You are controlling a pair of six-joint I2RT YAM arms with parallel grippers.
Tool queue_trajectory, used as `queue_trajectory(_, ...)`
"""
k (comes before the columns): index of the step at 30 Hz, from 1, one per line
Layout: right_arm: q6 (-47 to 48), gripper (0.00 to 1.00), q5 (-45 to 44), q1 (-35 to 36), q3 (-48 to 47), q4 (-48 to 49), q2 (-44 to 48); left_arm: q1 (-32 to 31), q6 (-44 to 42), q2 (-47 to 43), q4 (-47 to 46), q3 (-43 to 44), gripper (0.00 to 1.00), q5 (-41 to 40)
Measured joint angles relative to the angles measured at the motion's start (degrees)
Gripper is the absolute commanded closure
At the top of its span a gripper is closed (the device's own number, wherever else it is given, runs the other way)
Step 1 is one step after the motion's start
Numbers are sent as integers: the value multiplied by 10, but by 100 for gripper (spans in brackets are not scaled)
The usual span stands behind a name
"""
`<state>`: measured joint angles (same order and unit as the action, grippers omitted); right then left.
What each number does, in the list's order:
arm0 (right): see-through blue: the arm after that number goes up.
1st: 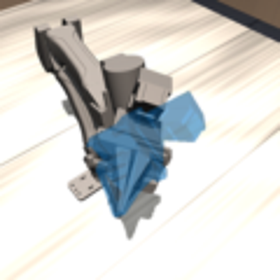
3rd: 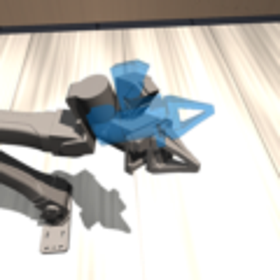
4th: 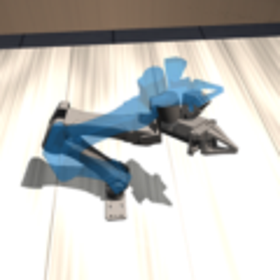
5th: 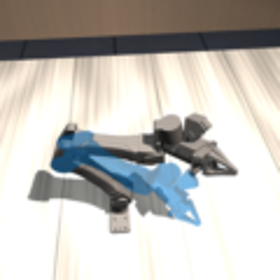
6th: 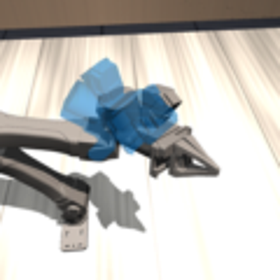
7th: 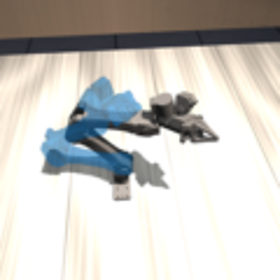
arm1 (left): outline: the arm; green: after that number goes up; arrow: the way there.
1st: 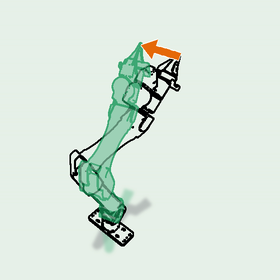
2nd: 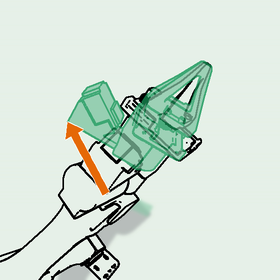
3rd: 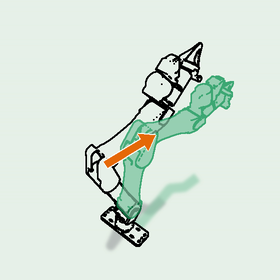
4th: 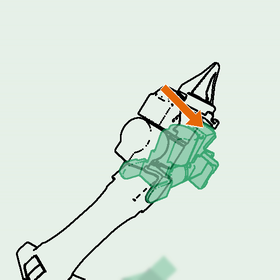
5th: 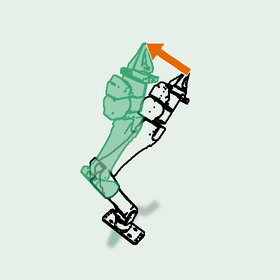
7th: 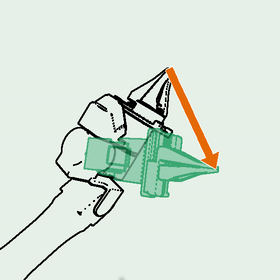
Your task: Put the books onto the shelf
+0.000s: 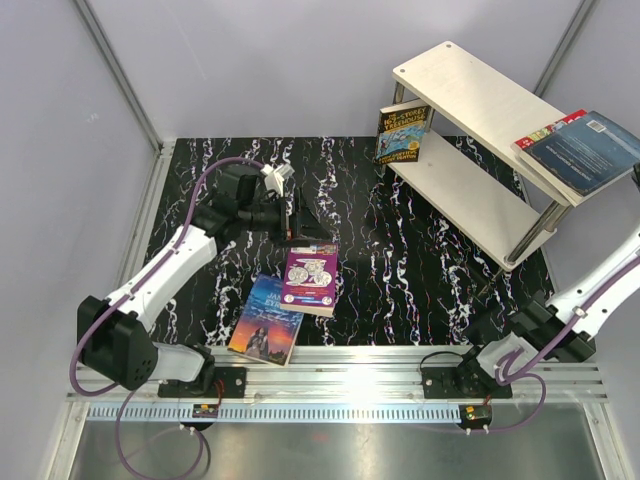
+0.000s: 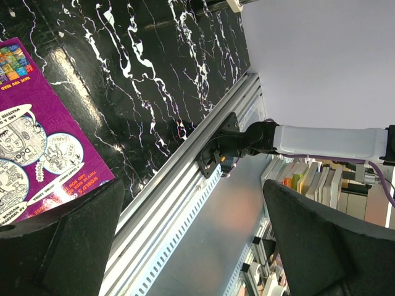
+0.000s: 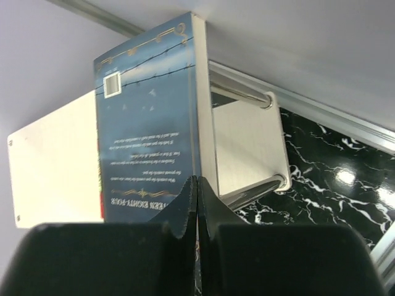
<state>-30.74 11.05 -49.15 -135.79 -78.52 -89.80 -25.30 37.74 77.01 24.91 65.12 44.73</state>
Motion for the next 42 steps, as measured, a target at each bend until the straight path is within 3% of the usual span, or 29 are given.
queue_trajectory(9,8,100,-59,0,28,0,-12,-10,-3,7,13,1,1,0)
queue_trajectory(18,8,100,-44,2,59,-2,-28,-15,-3,15,20,5,1,-1)
queue_trajectory(27,-15,100,-30,55,130,-3,-29,-15,-2,19,14,5,1,-1)
queue_trajectory(37,-25,100,-63,86,124,-6,-38,-15,-2,20,6,5,1,-2)
queue_trajectory(39,-25,85,-71,88,114,-7,-45,-15,-2,20,6,5,1,-2)
queue_trajectory(42,-20,51,-96,91,89,-8,-52,-15,-2,20,5,5,1,-5)
